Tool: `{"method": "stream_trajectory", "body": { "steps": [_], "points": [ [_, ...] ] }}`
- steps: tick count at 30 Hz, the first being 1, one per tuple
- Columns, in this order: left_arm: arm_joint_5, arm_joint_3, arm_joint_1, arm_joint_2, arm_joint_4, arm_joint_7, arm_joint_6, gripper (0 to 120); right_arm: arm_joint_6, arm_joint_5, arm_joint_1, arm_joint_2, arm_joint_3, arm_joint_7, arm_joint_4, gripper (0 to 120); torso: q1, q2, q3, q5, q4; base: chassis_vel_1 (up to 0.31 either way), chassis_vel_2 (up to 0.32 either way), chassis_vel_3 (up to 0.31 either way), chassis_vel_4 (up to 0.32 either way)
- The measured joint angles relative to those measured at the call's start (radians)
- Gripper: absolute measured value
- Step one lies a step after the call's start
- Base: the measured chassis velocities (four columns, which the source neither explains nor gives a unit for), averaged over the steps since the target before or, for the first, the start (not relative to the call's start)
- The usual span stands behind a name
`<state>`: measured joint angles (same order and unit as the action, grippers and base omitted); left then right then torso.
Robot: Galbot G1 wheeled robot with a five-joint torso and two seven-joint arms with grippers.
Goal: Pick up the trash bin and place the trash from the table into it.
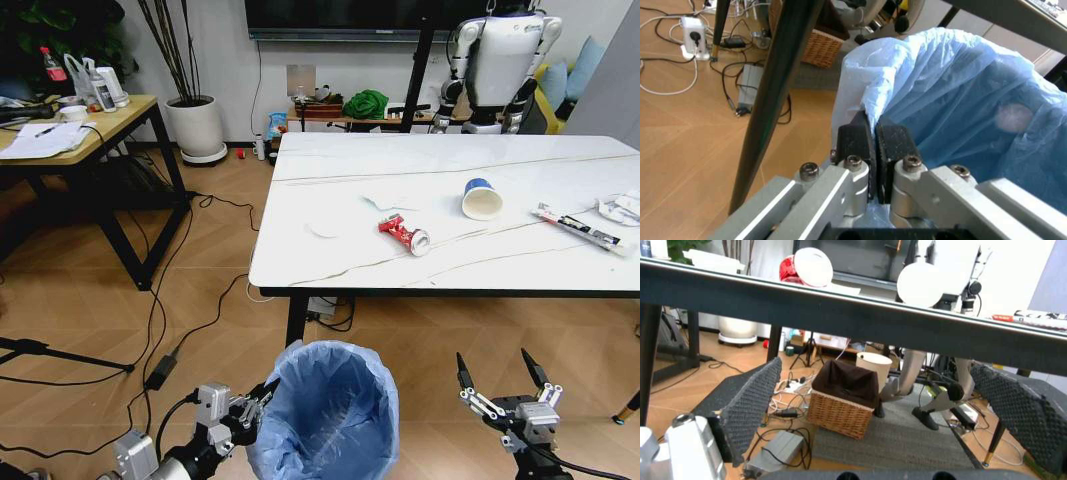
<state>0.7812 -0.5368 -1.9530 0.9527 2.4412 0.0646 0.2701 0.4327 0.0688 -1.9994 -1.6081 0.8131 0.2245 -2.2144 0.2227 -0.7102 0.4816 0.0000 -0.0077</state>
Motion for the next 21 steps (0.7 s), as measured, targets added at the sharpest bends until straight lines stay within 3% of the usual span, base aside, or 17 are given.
{"method": "stream_trajectory", "body": {
  "steps": [21],
  "points": [
    [0.0, 0.002, -0.004, 0.001, 0.0, 0.006, -0.002, 0, 0.0, -0.004, -0.003, 0.0, -0.006, 0.0, -0.001, 100, 0.039, -0.093, 0.054, 0.0, 0.0, 0.0, 0.0, 0.0, 0.0]
  ]
}}
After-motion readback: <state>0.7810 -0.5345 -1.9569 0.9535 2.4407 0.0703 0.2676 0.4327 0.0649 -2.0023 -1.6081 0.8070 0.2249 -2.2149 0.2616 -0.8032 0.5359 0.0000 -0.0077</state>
